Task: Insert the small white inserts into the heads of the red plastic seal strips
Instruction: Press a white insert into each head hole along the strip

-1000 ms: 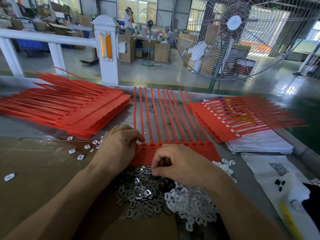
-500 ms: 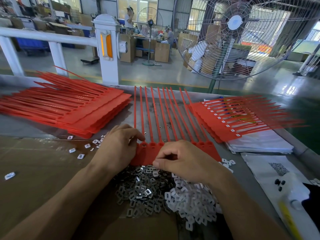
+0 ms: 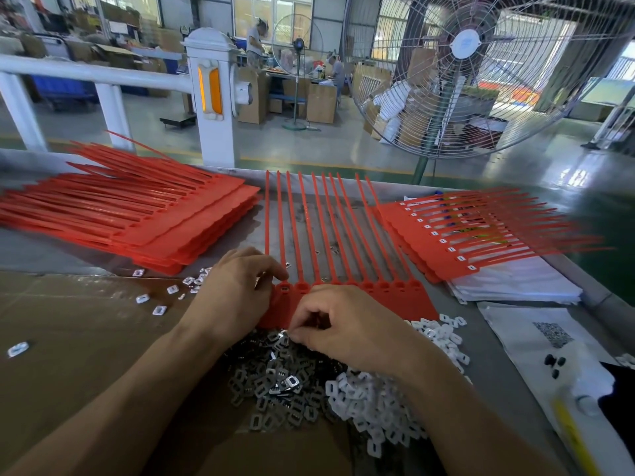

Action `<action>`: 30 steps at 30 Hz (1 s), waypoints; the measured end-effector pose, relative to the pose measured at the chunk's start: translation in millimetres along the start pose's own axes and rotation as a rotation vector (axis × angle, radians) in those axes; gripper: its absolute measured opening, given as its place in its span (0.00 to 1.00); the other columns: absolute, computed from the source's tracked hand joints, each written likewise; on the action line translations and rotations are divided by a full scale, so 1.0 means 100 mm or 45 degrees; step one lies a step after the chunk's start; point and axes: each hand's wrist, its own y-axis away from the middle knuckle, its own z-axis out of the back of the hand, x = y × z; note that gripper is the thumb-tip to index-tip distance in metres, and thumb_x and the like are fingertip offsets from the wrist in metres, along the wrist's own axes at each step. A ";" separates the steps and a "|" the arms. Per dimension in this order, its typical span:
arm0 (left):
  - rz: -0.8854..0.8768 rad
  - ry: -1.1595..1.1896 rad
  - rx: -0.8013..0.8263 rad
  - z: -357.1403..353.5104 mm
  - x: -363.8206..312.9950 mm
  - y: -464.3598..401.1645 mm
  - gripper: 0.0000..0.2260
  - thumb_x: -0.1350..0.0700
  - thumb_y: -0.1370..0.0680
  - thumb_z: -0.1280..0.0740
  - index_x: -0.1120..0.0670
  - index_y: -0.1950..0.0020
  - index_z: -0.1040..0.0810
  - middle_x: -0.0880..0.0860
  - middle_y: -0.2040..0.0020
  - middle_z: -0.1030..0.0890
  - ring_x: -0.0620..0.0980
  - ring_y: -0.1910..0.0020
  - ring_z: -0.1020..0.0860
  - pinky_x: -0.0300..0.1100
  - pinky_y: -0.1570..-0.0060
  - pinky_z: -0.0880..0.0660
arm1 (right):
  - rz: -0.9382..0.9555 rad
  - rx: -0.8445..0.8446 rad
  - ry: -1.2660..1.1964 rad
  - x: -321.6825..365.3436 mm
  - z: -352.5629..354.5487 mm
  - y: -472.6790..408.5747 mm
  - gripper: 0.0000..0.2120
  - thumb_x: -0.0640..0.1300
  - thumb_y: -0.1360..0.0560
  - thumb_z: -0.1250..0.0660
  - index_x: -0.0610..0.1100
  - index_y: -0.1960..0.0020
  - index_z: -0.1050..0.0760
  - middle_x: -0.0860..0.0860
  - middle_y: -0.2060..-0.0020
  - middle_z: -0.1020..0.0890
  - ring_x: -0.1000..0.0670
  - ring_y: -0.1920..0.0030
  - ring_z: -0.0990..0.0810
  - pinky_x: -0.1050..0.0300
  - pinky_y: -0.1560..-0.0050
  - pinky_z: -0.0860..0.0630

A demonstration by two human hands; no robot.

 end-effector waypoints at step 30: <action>-0.380 0.203 0.033 -0.02 -0.14 0.05 0.09 0.58 0.26 0.24 0.46 0.50 0.17 0.39 0.54 0.20 0.39 0.53 0.23 0.25 0.53 0.32 | -0.246 -0.425 -0.484 -0.06 -0.01 -0.07 0.13 0.45 0.17 0.33 0.58 0.36 0.23 0.62 0.48 0.17 0.68 0.46 0.21 0.70 0.49 0.29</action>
